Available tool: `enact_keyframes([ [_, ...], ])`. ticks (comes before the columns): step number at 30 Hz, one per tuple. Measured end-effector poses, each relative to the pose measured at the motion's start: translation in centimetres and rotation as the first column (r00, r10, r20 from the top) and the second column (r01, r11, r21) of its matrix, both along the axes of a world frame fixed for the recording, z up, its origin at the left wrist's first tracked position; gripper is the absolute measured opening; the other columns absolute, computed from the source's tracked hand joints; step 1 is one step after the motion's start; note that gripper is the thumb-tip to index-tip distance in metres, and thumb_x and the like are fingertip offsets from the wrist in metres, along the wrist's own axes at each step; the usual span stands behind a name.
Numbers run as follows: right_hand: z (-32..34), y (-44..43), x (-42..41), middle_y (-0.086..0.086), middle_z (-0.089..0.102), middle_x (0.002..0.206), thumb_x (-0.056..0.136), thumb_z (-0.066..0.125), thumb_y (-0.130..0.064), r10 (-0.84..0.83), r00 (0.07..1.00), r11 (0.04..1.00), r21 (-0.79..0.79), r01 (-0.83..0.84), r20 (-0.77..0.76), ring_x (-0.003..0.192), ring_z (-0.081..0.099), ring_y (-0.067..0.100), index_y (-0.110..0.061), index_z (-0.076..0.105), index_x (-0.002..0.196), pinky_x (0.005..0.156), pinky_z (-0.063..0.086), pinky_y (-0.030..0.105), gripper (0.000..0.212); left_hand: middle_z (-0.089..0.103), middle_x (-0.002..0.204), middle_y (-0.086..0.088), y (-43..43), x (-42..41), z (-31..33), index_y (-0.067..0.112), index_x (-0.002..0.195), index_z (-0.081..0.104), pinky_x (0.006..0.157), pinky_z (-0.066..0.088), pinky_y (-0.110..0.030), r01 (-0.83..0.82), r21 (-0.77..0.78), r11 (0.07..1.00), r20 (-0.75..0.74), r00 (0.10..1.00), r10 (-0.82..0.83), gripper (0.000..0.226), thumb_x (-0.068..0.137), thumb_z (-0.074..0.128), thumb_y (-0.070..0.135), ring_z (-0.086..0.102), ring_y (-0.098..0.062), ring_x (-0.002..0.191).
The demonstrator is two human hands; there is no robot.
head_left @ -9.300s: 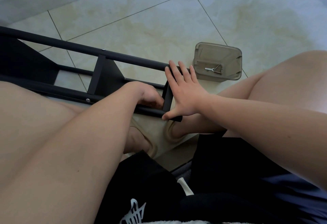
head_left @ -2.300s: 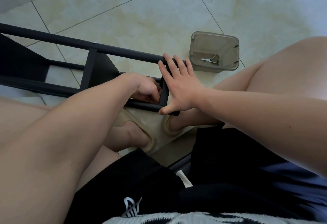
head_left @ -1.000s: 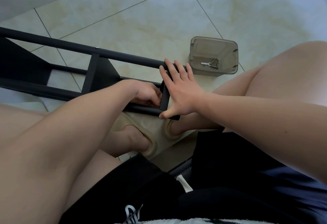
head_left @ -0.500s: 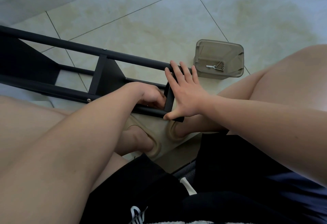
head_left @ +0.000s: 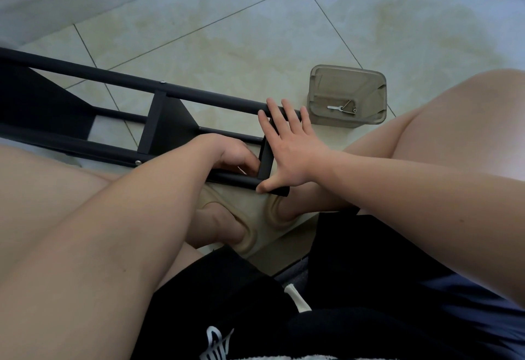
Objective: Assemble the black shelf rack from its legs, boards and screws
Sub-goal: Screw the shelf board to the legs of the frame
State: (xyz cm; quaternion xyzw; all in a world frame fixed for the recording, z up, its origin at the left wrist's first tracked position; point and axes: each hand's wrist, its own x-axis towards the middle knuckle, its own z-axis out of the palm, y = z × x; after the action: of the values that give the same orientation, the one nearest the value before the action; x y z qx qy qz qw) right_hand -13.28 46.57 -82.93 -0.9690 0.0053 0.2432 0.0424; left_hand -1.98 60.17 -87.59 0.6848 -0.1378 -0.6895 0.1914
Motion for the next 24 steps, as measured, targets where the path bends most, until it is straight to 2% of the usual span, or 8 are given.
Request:
enact_keyframes([
  [2, 0.06, 0.00, 0.04, 0.014, -0.028, 0.164, 0.058, 0.055, -0.096, 0.003, 1.000, 1.000, -0.005, -0.003, -0.008, 0.150, -0.026, 0.040, -0.011, -0.017, 0.159, 0.121, -0.012, 0.061, 0.150, 0.076, 0.100, -0.008, -0.04, 0.03, -0.16, 0.002, 0.112, 0.073, 0.093, 0.051, -0.033, 0.002, -0.002, 1.000, -0.012, 1.000, -0.002, 0.033, 0.085, 0.070, 0.018, 0.067, -0.019, 0.092],
  [4, 0.09, 0.02, 0.05, 0.014, -0.029, 0.164, 0.058, 0.055, -0.097, 0.004, 1.000, 1.000, -0.008, -0.004, -0.014, 0.150, -0.027, 0.040, -0.011, -0.018, 0.158, 0.121, -0.011, 0.061, 0.151, 0.074, 0.085, -0.003, -0.03, 0.11, -0.25, 0.003, 0.108, 0.073, 0.081, 0.051, -0.029, 0.019, -0.007, 1.000, -0.016, 1.000, -0.019, 0.028, 0.085, 0.069, 0.018, 0.066, -0.016, 0.081],
  [7, 0.15, 0.02, 0.08, 0.015, -0.029, 0.164, 0.058, 0.055, -0.096, 0.002, 1.000, 1.000, -0.010, -0.002, -0.018, 0.150, -0.027, 0.041, -0.011, -0.018, 0.158, 0.121, -0.011, 0.061, 0.151, 0.074, 0.084, -0.002, -0.08, 0.22, -0.36, 0.004, 0.105, 0.073, 0.077, 0.051, -0.024, 0.008, -0.037, 0.999, -0.054, 0.998, -0.010, 0.021, 0.086, 0.065, 0.010, 0.068, -0.013, 0.079],
  [10, 0.13, 0.04, 0.14, 0.015, -0.029, 0.164, 0.058, 0.055, -0.096, 0.005, 1.000, 1.000, -0.012, -0.005, -0.018, 0.150, -0.027, 0.041, -0.010, -0.017, 0.158, 0.121, -0.011, 0.061, 0.151, 0.072, 0.078, 0.001, -0.05, 0.19, -0.34, 0.012, 0.092, 0.072, 0.062, 0.050, -0.015, -0.023, -0.049, 0.999, -0.110, 0.994, 0.018, 0.018, 0.089, 0.059, 0.001, 0.068, -0.008, 0.072],
  [14, 0.09, 0.08, 0.06, 0.015, -0.028, 0.164, 0.058, 0.055, -0.096, 0.002, 1.000, 1.000, -0.012, -0.002, -0.015, 0.150, -0.027, 0.041, -0.011, -0.017, 0.158, 0.121, -0.011, 0.061, 0.151, 0.073, 0.102, -0.002, 0.07, 0.15, -0.31, 0.011, 0.101, 0.073, 0.074, 0.053, -0.017, -0.104, -0.058, 0.993, -0.203, 0.975, 0.091, 0.025, 0.091, 0.052, 0.000, 0.069, -0.008, 0.090],
  [17, 0.09, 0.09, 0.04, 0.015, -0.028, 0.164, 0.058, 0.055, -0.096, 0.003, 1.000, 1.000, -0.012, -0.003, -0.016, 0.150, -0.027, 0.041, -0.011, -0.017, 0.158, 0.121, -0.011, 0.061, 0.150, 0.069, 0.125, -0.012, -0.03, 0.07, -0.20, 0.002, 0.119, 0.070, 0.095, 0.052, -0.028, -0.050, -0.023, 0.998, -0.157, 0.987, 0.045, 0.031, 0.091, 0.058, 0.009, 0.066, -0.017, 0.107],
  [20, 0.09, 0.10, 0.02, 0.015, -0.028, 0.164, 0.058, 0.056, -0.096, 0.000, 1.000, 1.000, -0.008, 0.000, -0.014, 0.150, -0.027, 0.041, -0.011, -0.017, 0.158, 0.121, -0.012, 0.061, 0.151, 0.069, 0.125, -0.011, -0.07, 0.02, -0.43, 0.004, 0.120, 0.071, 0.109, 0.044, -0.036, 0.004, -0.012, 1.000, -0.114, 0.993, -0.006, 0.033, 0.089, 0.063, 0.013, 0.062, -0.024, 0.120],
  [24, 0.07, 0.12, 0.01, 0.015, -0.029, 0.164, 0.058, 0.056, -0.096, -0.001, 1.000, 1.000, -0.013, 0.001, -0.013, 0.150, -0.027, 0.041, -0.011, -0.018, 0.158, 0.120, -0.013, 0.060, 0.151, 0.076, 0.104, -0.005, 0.06, 0.16, -0.53, 0.017, 0.097, 0.077, 0.091, 0.049, -0.030, 0.006, -0.026, 1.000, -0.128, 0.992, -0.010, 0.019, 0.088, 0.063, 0.009, 0.069, -0.016, 0.098],
])
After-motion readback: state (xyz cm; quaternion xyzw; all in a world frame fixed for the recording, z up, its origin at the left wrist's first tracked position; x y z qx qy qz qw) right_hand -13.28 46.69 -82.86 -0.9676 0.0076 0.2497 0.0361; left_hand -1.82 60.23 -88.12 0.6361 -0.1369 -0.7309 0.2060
